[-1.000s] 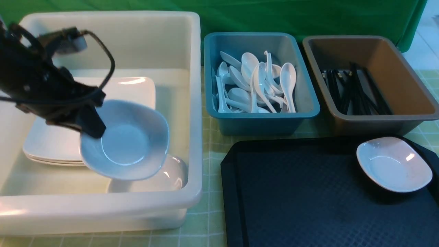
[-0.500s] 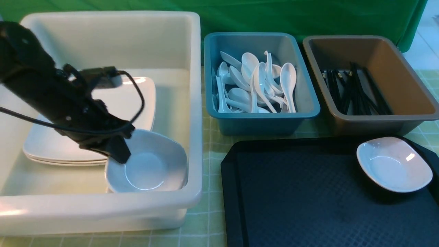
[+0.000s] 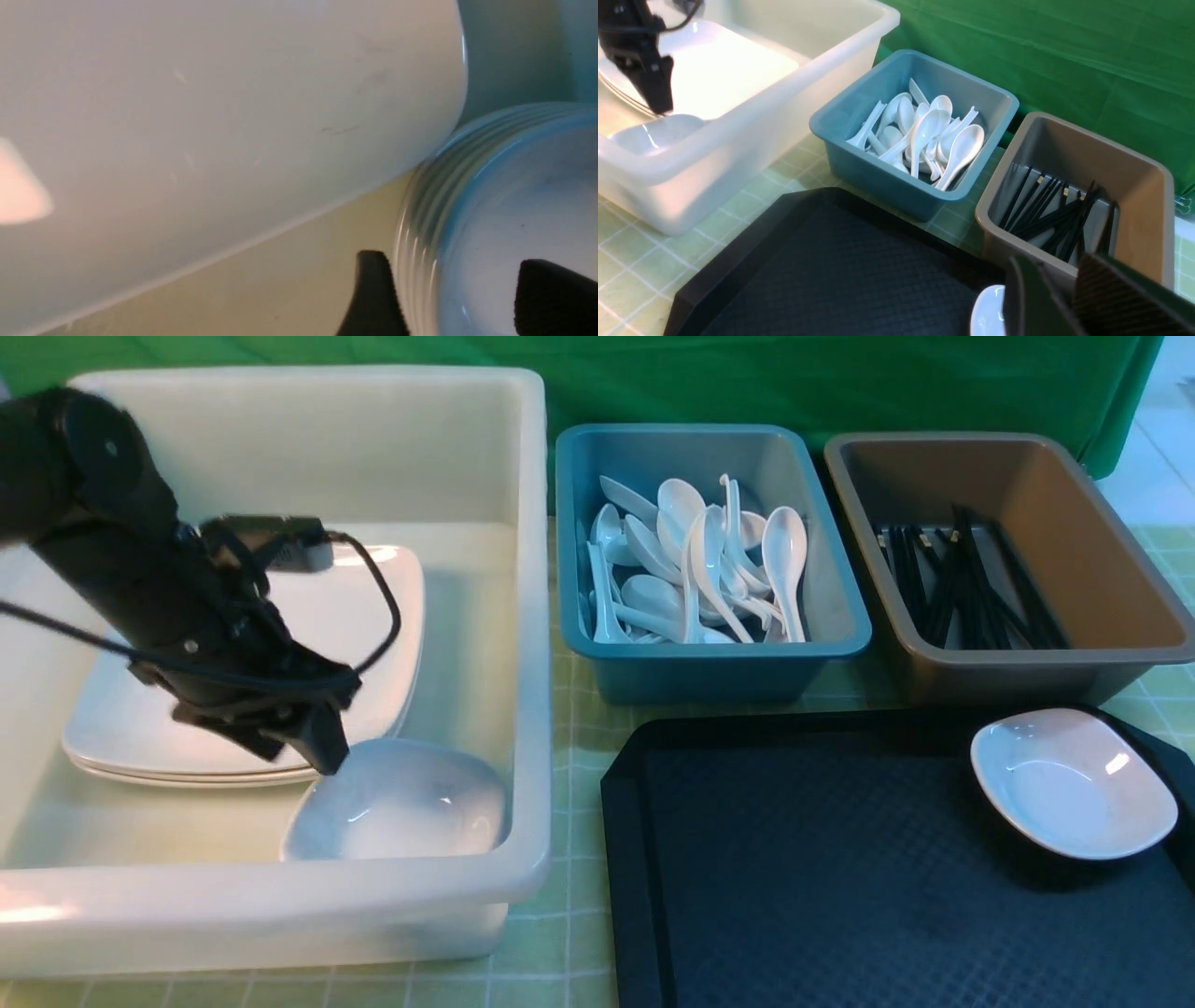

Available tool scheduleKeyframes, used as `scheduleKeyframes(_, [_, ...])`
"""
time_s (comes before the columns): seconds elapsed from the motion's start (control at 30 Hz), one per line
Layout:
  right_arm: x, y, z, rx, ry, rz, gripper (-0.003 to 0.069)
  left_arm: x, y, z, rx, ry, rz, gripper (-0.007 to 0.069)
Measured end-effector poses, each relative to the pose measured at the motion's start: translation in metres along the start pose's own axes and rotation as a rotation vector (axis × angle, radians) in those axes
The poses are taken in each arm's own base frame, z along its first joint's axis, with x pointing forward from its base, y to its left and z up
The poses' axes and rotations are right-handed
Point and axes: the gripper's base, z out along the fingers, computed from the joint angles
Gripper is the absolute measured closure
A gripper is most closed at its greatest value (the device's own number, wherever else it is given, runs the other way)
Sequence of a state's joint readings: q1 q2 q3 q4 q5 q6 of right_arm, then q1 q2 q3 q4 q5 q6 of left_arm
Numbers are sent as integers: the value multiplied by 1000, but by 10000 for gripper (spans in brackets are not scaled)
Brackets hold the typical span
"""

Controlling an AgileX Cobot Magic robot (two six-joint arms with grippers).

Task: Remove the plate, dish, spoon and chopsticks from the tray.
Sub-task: Use the left arm to put the small plate into the large storage box on the left, then use the left arm to grab a small plate from the dinner plate

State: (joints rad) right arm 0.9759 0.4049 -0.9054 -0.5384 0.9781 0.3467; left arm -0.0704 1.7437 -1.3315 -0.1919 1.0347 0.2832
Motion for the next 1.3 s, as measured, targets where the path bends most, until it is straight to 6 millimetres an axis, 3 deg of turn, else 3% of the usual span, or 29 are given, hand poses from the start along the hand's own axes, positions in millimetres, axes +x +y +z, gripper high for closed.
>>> scheduleKeyframes(0.1, [0, 0, 0, 0, 0, 0, 503, -11, 1, -23, -33, -19, -67, 146])
scheduleKeyframes(0.13, [0, 0, 0, 0, 0, 0, 501, -19, -3, -41, -16, -45, -127, 140])
scheduleKeyframes(0.27, [0, 0, 0, 0, 0, 0, 500, -32, -26, -69, 125, -128, -199, 187])
scheduleKeyframes(0.33, [0, 0, 0, -1, -2, 0, 495, -40, -66, -79, 289, -159, -180, 326])
scheduleKeyframes(0.4, [-1, 0, 0, -4, -12, 0, 492, -43, -105, -79, 378, -180, -122, 484])
scheduleKeyframes(0.47, [-2, 1, 0, -10, -28, 0, 491, -44, -146, -77, 429, -218, -48, 592])
scheduleKeyframes(0.57, [-4, 1, 0, -15, -41, -1, 490, -44, -174, -74, 461, -230, 1, 622])
scheduleKeyframes(0.6, [-4, 2, 0, -17, -45, -1, 489, -44, -201, -71, 492, -228, 46, 634])
scheduleKeyframes(0.67, [-4, 2, 0, -17, -49, -1, 487, -47, -238, -58, 528, -193, 88, 636])
scheduleKeyframes(0.73, [-5, 2, 0, -18, -51, -1, 485, -50, -260, -49, 549, -174, 107, 636])
scheduleKeyframes(0.77, [-5, 2, 0, -20, -57, -1, 484, -55, -279, -32, 559, -144, 107, 634])
scheduleKeyframes(0.83, [-6, 2, 0, -25, -70, -1, 483, -60, -298, -19, 573, -130, 107, 634])
scheduleKeyframes(0.97, [-12, 1, -4, -30, -102, 1, 482, -69, -334, 29, 584, -81, 57, 610])
scheduleKeyframes(1.1, [-22, -3, -14, -28, -148, -3, 482, -78, -353, 78, 574, -48, -64, 511])
scheduleKeyframes(1.17, [-25, -5, -17, -27, -162, -6, 482, -81, -355, 84, 577, -56, -90, 477])
scheduleKeyframes(1.2, [-27, -6, -19, -26, -174, -13, 482, -84, -359, 99, 580, -62, -131, 421])
scheduleKeyframes(1.3, [-28, -6, -20, -26, -177, -17, 480, -86, -361, 116, 583, -74, -174, 337])
